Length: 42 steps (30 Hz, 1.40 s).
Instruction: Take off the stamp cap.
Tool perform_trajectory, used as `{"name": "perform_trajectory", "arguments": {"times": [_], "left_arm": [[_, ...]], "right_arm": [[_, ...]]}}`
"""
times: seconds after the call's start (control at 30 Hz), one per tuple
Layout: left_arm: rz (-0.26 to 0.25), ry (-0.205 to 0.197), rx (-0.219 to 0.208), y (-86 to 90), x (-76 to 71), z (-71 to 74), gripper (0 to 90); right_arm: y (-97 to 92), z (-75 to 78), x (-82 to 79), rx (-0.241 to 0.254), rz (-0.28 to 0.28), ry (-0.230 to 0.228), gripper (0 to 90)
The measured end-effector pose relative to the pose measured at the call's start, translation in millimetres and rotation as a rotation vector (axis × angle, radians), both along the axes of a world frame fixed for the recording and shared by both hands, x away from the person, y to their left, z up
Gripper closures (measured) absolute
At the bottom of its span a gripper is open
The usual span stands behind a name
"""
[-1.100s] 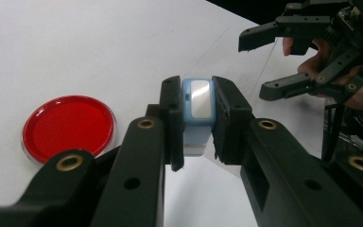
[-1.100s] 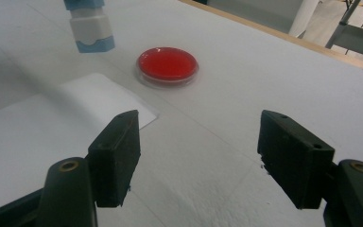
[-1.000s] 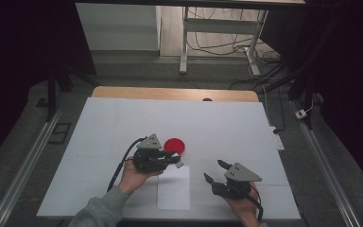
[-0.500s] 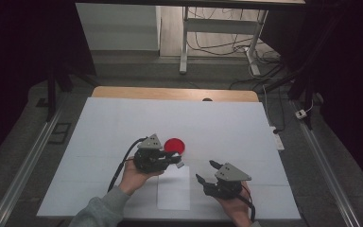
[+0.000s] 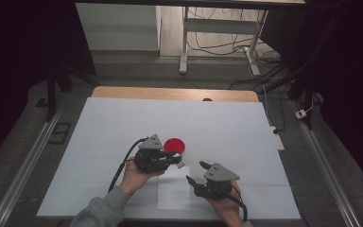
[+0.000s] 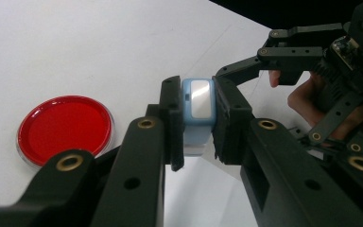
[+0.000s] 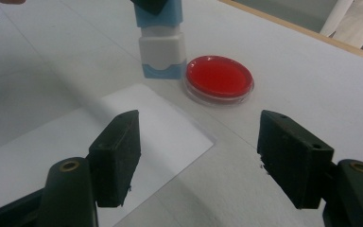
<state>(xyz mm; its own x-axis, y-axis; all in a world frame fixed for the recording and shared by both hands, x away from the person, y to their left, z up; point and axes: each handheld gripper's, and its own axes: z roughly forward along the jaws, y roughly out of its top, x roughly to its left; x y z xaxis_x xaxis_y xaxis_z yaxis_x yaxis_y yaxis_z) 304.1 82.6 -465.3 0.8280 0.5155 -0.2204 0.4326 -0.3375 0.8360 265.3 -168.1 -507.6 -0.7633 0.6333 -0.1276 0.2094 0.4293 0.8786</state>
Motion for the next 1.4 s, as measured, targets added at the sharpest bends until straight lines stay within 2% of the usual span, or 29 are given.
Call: {"name": "perform_trajectory", "arguments": {"times": [0.53, 0.97, 1.4], "left_arm": [[-0.005, -0.002, 0.011, -2.2, 0.0, -1.4, 75.7], [-0.003, 0.001, 0.003, -3.1, -0.4, -1.7, 75.7], [-0.003, 0.001, 0.003, -3.6, -0.6, -2.0, 75.7]], "right_arm": [[23.3, -1.2, 3.4, -0.013, 0.012, -0.001, 31.1], [32.6, -1.7, 7.4, -0.020, 0.005, -0.002, 33.0], [40.2, -3.1, 9.5, -0.047, -0.003, -0.020, 42.0]]}}
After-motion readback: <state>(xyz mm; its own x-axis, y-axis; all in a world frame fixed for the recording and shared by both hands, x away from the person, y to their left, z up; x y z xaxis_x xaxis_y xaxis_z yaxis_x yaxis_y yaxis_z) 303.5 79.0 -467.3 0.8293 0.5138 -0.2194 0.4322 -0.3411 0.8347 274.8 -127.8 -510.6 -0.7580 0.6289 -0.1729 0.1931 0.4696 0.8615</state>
